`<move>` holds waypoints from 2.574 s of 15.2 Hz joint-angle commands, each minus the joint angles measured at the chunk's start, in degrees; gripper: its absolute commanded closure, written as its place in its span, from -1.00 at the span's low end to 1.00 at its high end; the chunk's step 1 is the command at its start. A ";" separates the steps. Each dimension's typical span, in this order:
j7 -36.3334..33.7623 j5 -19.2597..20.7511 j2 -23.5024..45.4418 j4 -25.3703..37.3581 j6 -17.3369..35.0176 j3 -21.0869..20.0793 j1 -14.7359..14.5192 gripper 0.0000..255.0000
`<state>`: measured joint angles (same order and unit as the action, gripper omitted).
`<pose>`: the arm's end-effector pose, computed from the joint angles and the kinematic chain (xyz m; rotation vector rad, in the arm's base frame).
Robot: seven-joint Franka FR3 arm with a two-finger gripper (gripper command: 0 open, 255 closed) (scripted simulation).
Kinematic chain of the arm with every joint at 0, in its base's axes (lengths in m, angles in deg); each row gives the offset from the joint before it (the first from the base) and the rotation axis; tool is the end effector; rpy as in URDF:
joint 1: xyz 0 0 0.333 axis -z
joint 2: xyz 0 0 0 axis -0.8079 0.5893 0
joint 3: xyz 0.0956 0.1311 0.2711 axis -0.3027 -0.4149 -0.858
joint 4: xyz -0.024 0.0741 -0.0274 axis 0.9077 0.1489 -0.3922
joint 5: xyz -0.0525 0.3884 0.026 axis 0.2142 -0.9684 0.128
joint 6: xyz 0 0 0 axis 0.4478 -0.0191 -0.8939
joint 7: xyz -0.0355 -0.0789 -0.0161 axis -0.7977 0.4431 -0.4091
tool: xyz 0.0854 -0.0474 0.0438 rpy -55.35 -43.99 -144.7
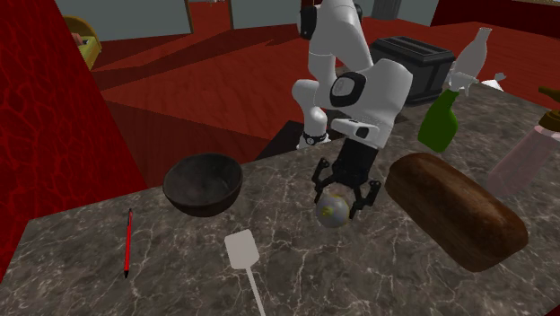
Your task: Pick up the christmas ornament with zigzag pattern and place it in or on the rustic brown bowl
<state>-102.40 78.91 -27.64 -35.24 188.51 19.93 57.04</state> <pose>0.5441 0.2660 0.4964 2.8087 0.2183 0.9050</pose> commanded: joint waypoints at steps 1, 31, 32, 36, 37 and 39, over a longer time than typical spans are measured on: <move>1.06 -1.11 -0.48 0.91 -1.13 -0.18 -0.06 1.00; 14.64 -10.95 -2.54 18.93 -18.03 -0.53 0.10 1.00; 16.14 -12.00 -3.28 17.91 -16.96 0.22 0.95 1.00; 22.24 -15.87 -5.44 14.63 -13.19 3.38 3.85 1.00; 23.78 -16.77 -5.79 14.01 -12.36 4.17 4.52 1.00; 26.87 -18.49 -6.28 12.99 -10.82 5.75 5.76 1.00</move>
<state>-76.79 60.91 -34.18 -22.07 176.84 25.06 62.27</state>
